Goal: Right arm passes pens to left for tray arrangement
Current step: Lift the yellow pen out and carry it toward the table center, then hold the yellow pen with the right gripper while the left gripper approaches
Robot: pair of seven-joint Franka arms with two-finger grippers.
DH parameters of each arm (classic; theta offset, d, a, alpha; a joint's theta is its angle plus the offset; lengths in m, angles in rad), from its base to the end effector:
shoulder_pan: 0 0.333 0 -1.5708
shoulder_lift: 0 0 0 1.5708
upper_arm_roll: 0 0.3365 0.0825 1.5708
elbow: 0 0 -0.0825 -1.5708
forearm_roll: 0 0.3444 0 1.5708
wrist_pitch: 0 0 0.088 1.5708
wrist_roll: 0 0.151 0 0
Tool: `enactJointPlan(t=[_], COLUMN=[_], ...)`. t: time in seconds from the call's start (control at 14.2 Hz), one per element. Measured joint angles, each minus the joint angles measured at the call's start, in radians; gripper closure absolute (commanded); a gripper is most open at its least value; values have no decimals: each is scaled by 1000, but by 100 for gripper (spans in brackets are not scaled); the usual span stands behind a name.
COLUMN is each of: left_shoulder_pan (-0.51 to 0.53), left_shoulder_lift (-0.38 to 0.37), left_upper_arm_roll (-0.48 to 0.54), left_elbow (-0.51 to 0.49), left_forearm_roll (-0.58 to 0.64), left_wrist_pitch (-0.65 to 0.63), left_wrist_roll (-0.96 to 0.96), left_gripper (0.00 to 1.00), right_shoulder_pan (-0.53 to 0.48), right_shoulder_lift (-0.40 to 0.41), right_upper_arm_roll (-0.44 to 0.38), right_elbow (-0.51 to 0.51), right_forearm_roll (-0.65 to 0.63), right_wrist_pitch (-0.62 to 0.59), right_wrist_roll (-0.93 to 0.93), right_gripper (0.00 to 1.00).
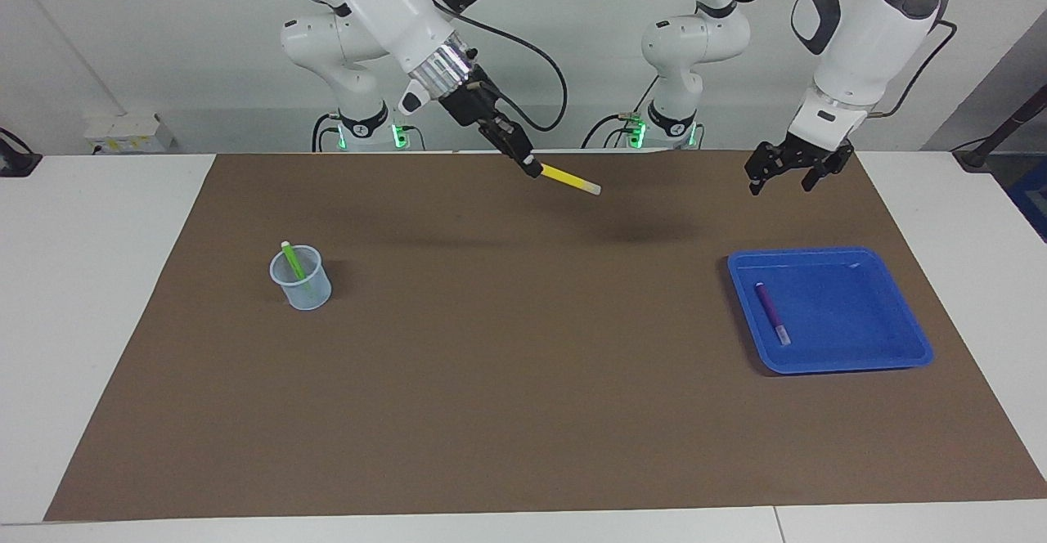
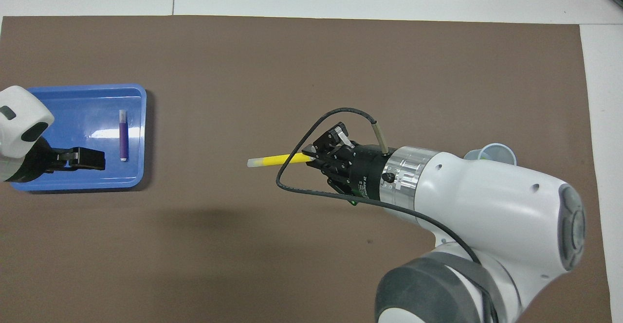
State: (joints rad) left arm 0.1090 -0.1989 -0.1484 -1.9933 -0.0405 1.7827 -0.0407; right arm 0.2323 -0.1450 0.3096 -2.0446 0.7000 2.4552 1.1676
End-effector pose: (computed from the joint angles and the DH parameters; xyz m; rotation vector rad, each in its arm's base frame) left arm 0.4545 -0.0276 0.5301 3.1317 0.0206 -0.0221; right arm 0.4523 0.3030 0.5643 -2.0727 1.1895 0.0682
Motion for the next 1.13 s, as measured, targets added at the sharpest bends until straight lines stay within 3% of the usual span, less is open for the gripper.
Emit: enactJointPlan(t=[0.21,0.56,1.13], left_shoulder_pan=[-1,-8,-28], left_shoulder_lift=[-18,-38,-49], left_upper_arm_roll=[-1,-8,-12], left_elbow=[0,0,0], left_forearm_roll=[-11,-22,-122], left_wrist_pitch=[-36,-92,-9], left_wrist_roll=[-134,-474,-1165], left_gripper=[0,1,6], right_shoulder_pan=[5,117,251], right_shoulder_lift=[7,69,122], right_upper_arm_roll=[-2,0,0], right_elbow=[-10,-24,-25], right_forearm_roll=[5,6,6], right_wrist_pitch=[63,263,455], right_wrist_roll=[15,116,223], right_gripper=[100,100,100])
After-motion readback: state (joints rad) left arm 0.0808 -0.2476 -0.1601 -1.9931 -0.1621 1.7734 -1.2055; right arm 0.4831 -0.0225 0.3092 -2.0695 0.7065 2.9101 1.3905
